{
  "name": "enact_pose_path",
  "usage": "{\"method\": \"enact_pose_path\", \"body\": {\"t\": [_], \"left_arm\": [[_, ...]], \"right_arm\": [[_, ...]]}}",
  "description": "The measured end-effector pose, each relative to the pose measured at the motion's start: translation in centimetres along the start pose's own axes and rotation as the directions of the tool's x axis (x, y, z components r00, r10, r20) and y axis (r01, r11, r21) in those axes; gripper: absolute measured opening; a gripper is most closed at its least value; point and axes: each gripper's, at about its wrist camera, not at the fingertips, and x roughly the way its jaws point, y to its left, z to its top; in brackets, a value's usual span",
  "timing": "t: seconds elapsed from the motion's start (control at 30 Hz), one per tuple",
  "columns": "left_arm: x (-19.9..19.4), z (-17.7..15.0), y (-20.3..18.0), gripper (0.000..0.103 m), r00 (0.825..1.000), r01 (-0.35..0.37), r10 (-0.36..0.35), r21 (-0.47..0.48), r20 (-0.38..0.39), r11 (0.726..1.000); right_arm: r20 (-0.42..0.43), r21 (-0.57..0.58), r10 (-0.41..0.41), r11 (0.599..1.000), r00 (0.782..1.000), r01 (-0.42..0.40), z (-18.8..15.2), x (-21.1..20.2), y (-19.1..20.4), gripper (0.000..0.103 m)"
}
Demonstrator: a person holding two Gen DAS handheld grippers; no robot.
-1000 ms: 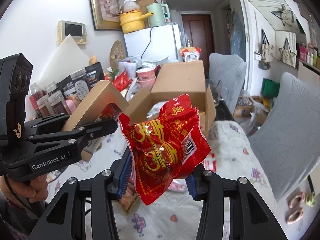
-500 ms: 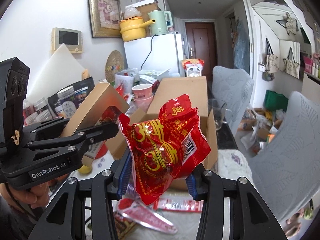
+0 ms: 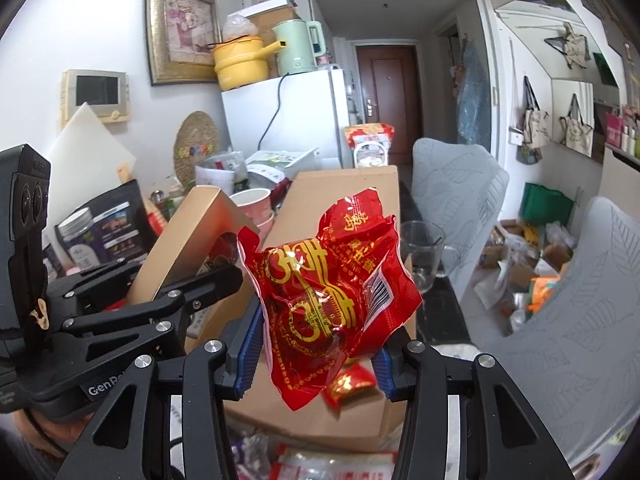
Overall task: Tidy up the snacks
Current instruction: 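Carry the gold box in the left tool while the right tool carries the red bag to the cardboard box, then open the right tool to drop the red bag while the left tool lowers the gold box into the box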
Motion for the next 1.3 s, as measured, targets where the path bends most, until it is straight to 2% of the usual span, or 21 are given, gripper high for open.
{"method": "enact_pose_path", "body": {"t": [0.27,0.47,0.77,0.97,1.13,1.3], "left_arm": [[4.2,0.6,2.3,0.037,0.998,-0.052,0.051,-0.030,-0.048,0.998],[6.5,0.6,3.2,0.037,0.993,-0.092,0.090,-0.020,-0.082,0.996],[9.5,-0.5,3.6,0.037,0.983,-0.097,0.094,-0.009,-0.160,0.995],[11.3,-1.5,3.4,0.037,0.968,-0.104,0.107,0.025,-0.228,0.994],[12.8,-2.3,3.7,0.037,0.951,-0.118,0.122,0.031,-0.283,0.993],[13.9,-3.0,3.7,0.037,0.937,-0.133,0.141,0.047,-0.319,0.990]], "right_arm": [[-0.031,0.044,-0.010,0.999,0.999,0.012,0.9,3.8,-1.8,0.046],[-0.094,0.045,0.007,0.999,0.996,-0.002,0.6,6.4,-2.5,0.047],[-0.176,0.064,0.013,0.998,0.984,-0.002,-0.8,9.5,-3.4,0.047],[-0.221,0.063,-0.002,0.998,0.975,0.017,-1.3,11.1,-3.3,0.048],[-0.270,0.054,-0.043,0.997,0.962,0.060,-1.9,12.6,-3.5,0.048],[-0.283,0.022,-0.081,0.996,0.956,0.091,-2.2,13.2,-3.2,0.049]]}}
